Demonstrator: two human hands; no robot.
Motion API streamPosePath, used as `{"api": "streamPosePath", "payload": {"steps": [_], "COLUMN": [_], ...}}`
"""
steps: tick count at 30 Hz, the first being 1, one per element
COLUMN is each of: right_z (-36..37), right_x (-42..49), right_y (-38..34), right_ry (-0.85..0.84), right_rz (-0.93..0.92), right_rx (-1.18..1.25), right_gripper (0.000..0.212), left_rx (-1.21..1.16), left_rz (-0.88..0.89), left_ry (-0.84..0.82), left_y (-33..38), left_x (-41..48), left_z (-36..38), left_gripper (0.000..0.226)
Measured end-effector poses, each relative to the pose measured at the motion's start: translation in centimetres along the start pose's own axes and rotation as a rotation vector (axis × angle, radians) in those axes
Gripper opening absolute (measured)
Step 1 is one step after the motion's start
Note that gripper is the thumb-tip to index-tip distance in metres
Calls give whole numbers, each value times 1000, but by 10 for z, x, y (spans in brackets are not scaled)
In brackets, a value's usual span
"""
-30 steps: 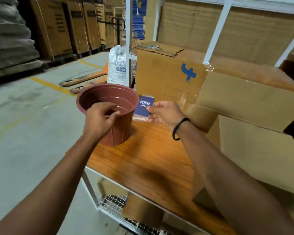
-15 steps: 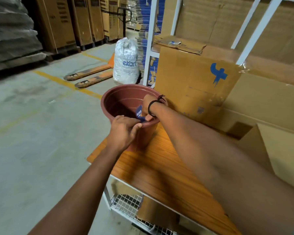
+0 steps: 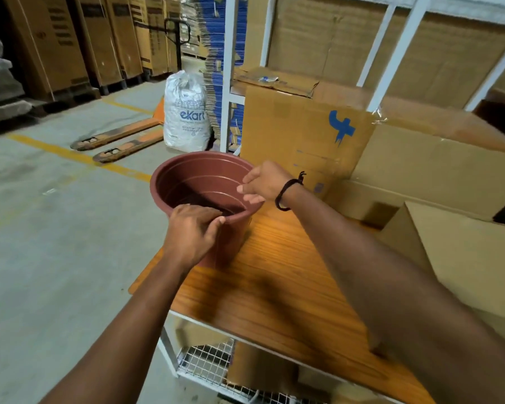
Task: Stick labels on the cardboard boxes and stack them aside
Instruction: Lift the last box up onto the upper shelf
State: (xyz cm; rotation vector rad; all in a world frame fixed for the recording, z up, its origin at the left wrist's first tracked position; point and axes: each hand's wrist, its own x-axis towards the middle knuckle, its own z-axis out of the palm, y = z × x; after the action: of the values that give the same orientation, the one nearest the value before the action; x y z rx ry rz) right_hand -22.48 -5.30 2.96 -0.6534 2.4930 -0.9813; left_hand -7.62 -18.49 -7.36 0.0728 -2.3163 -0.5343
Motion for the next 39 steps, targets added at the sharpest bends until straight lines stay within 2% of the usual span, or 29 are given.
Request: {"api": "streamPosePath", "payload": {"steps": [2, 4, 6, 8, 10, 12, 16, 19, 23, 26, 30, 35, 37, 39], "right_z": [-17, -34, -50, -68, -90, -115, -156, -174, -183, -184, -179, -176, -179, -182], "right_x": [-23, -46, -70, -99, -135, -175, -257, -301, -329, -334, -324, -313, -317, -326], "right_y": [21, 38, 55, 77, 105, 136, 198, 244, 295, 320, 341, 346, 349, 358], "right_ry": [45, 114, 187, 258, 347, 440, 559, 537, 393, 412, 477, 549, 576, 672], "right_rz": [1, -13, -14, -24, -1, 52, 96, 125, 126, 54, -39, -141, -213, -284], "right_rx": [161, 227, 267, 208, 41, -104, -109, -164, -455, -652, -814, -817, -727, -614], "right_gripper": [35, 26, 25, 31, 32, 32, 31, 36, 51, 54, 51, 51, 48, 45], "left_rx": [15, -9, -84, -187, -289, -375, -449, -493, -495, -504, -568, -591, -588, -591], "left_rz": [5, 36, 62, 79, 78, 92, 117, 57, -21, -53, -89, -119, -112, -104], "left_ry": [51, 75, 38, -26, -136, -324, -685, -775, -715, -553, -480, -442, -415, -366], "left_y": [8, 30, 60, 98, 141, 188, 261, 299, 332, 340, 341, 336, 338, 341], "left_x": [3, 7, 8, 5, -2, -13, -34, -41, -51, -55, -58, -54, -58, -68], "left_z": [7, 21, 39, 61, 82, 100, 127, 140, 157, 168, 178, 185, 184, 178], "left_gripper": [31, 26, 27, 31, 39, 47, 88, 100, 88, 66, 60, 59, 59, 63]}}
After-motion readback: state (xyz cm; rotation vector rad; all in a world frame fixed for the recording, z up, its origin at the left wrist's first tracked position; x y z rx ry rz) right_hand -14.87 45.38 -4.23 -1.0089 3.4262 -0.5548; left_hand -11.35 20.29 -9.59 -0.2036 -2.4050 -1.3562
